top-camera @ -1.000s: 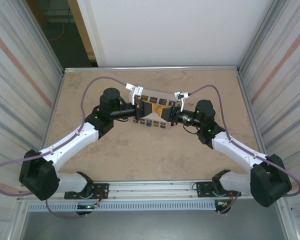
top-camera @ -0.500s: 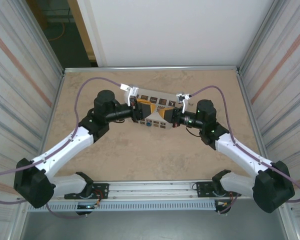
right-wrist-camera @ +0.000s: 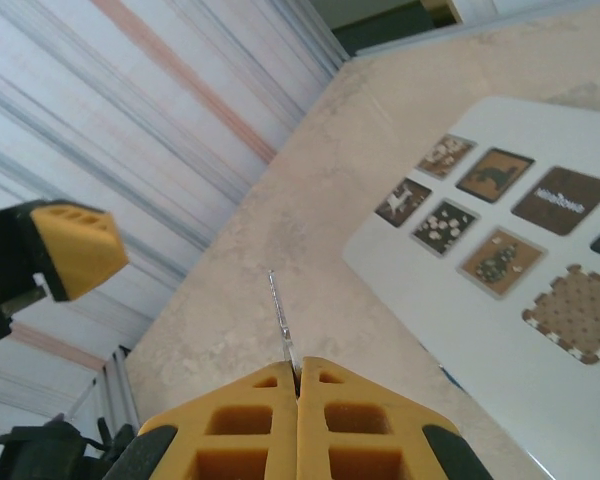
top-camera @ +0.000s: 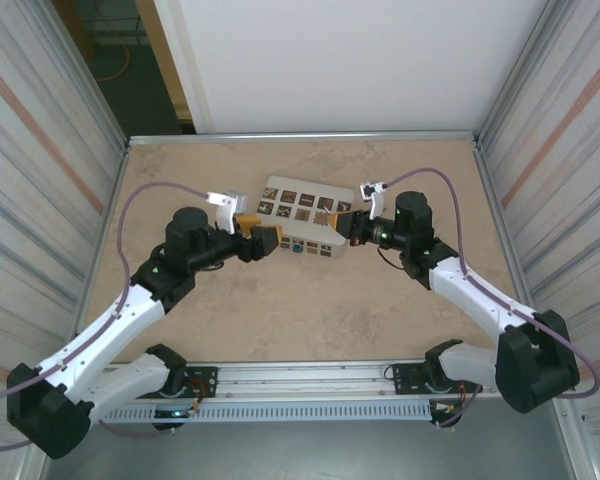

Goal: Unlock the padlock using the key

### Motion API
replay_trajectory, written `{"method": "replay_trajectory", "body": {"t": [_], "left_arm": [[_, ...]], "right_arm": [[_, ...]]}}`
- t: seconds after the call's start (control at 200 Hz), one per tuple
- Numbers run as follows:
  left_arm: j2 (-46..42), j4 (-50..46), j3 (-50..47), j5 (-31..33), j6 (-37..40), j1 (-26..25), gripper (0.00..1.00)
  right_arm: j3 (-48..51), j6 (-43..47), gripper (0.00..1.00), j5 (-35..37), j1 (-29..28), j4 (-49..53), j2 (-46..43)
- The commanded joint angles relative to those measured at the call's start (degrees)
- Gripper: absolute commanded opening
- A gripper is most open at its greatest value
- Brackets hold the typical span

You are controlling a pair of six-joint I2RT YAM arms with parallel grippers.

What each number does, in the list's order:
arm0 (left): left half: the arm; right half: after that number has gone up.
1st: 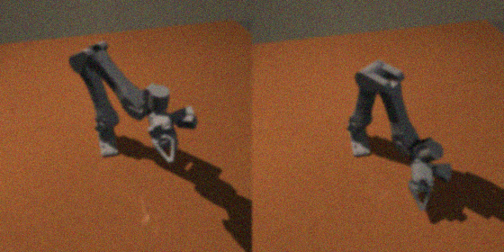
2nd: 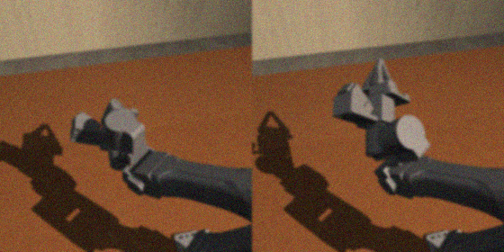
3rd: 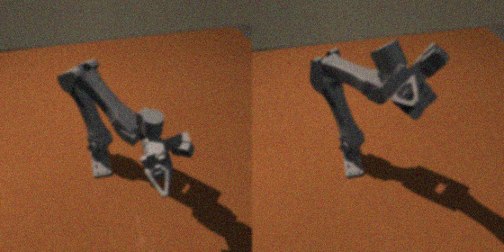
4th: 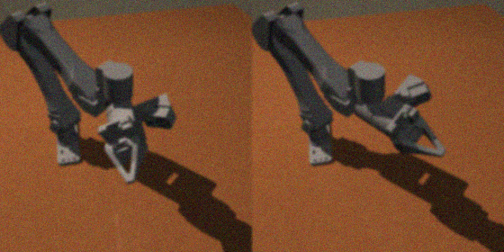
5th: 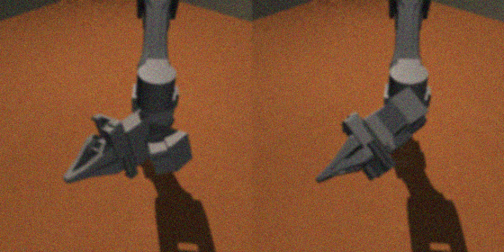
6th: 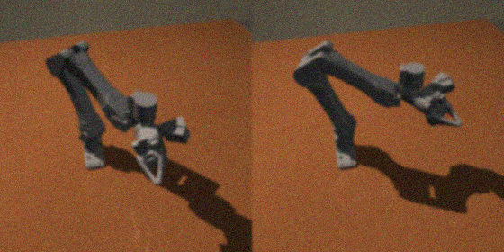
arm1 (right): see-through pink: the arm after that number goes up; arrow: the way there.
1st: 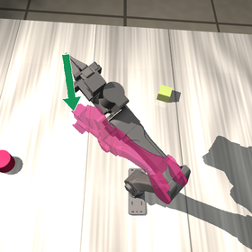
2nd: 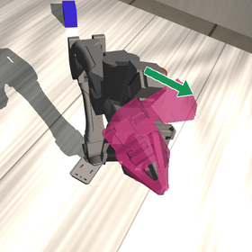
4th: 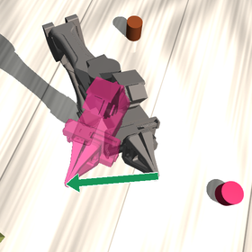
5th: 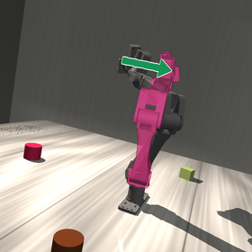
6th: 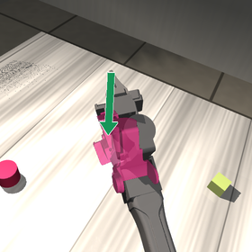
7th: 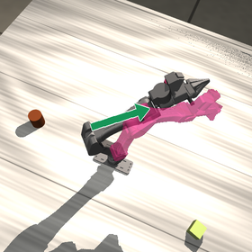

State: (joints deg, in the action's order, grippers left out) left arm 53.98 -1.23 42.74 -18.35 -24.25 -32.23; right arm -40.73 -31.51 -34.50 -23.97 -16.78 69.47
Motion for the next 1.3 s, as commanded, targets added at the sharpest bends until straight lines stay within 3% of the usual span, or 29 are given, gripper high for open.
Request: {"method": "replay_trajectory", "body": {"t": [0.0, 0.256, 0.501, 0.777, 1.298], "left_arm": [[-2.57, -3.28, -3.31, 4.56, 0.29, 0.32, 0.79], [-3.53, 0.69, -12.57, 6.74, -5.30, 0.49, 0.80], [3.12, 14.97, -18.13, -1.20, -12.73, 4.33, 0.83], [17.47, 27.34, -15.00, -11.05, -16.31, 7.68, 0.83], [38.51, 33.05, -2.90, -16.08, -12.31, 12.04, 0.79]], "right_arm": [[-1.42, -2.60, 0.00, -1.08, 0.43, -4.11, 3.44], [-1.66, -5.82, 0.00, -1.98, 0.39, -10.06, 12.06], [-2.94, -7.51, 0.00, -3.29, 0.58, -13.63, 19.42], [-4.49, -8.40, 0.00, -4.21, 1.16, -16.69, 25.67], [-4.63, -7.06, 0.00, -3.97, 1.81, -16.45, 29.99]]}}
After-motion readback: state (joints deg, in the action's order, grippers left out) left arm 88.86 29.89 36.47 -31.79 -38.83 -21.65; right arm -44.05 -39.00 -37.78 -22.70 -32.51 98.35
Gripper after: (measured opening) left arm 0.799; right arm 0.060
